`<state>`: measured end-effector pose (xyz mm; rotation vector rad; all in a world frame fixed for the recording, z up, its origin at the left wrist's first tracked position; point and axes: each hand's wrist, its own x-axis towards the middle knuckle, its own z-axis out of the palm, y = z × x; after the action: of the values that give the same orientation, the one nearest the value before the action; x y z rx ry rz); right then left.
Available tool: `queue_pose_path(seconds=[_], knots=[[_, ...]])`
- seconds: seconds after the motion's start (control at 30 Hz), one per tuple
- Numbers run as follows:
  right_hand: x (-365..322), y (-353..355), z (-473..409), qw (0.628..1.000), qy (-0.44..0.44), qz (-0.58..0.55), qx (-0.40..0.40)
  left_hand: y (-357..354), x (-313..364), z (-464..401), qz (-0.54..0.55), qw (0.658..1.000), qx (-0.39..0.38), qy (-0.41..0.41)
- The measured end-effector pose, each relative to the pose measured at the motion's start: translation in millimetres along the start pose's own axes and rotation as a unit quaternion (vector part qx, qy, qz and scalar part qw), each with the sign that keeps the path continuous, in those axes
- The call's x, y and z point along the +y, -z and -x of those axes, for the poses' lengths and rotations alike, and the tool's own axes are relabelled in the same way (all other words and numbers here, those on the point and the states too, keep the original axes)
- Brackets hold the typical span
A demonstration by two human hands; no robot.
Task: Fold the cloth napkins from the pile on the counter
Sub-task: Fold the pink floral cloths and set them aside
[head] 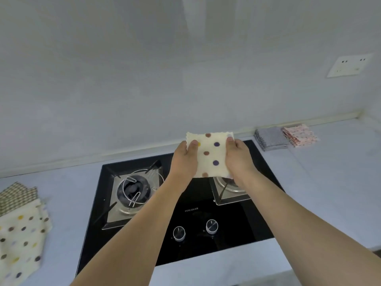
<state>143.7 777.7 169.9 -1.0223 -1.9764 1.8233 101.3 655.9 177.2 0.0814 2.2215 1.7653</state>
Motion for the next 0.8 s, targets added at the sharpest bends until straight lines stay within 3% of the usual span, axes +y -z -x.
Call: queue_pose_path(seconds=[0.27,0.53,0.8], knots=[[13,72,-73,0.999,-0.009,-0.001,0.047,-102,11,-46,-0.005,0.999,-0.033,0.033],[21,210,-162,0.998,-0.060,-0.014,0.032,-257,36,-65,-0.011,0.998,-0.058,0.037],[39,319,-216,0.963,-0.230,-0.131,-0.044,-366,41,-95,-0.029,0.984,-0.113,0.134]])
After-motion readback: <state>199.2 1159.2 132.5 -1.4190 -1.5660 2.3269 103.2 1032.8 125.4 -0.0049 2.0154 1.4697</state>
